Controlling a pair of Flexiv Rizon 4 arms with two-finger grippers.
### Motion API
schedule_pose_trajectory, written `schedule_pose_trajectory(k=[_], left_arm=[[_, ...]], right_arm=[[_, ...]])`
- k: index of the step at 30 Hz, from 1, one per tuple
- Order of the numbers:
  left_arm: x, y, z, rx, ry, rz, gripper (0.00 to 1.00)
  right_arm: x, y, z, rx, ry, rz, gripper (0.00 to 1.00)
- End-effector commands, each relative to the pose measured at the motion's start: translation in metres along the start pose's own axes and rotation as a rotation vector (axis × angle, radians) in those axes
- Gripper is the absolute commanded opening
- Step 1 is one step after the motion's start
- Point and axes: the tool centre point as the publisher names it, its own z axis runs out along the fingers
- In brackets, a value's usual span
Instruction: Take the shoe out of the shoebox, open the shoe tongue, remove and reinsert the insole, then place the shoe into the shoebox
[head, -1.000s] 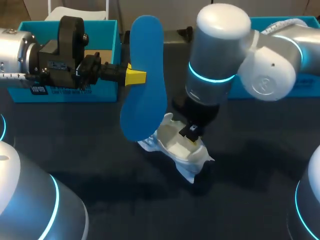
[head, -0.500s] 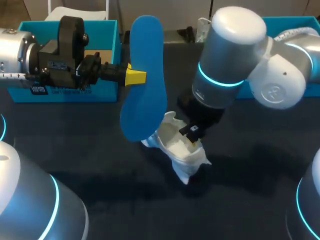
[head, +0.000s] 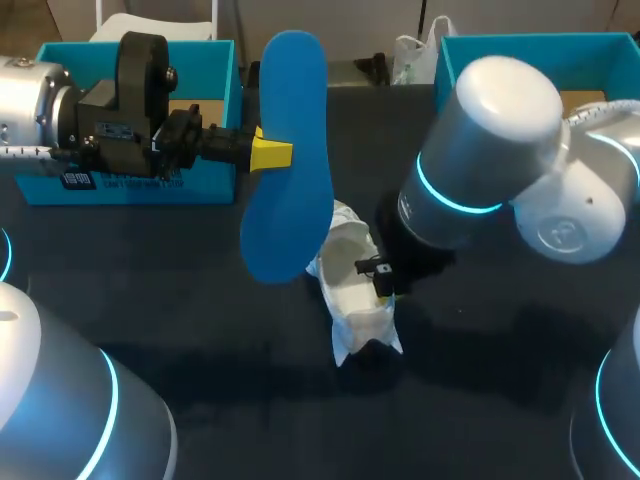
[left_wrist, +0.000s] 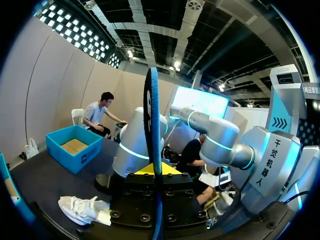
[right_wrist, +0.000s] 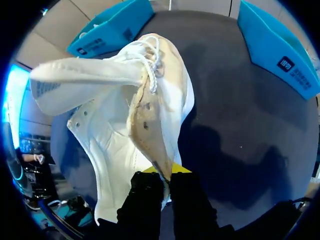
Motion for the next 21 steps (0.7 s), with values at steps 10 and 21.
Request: schedule_pose_trajectory(k=[10,21], left_arm=[[-0.002,0.0,0.002,0.0,0.002,0.0,0.0],[-0.002,0.0,0.002,0.0,0.002,0.0,0.0]], right_arm=[[-0.012,-0.004,0.03,-0.025,0.043,0.102,0.0],[-0.022,-0.005,0.045,-0.026,0.064,0.156,0.0]])
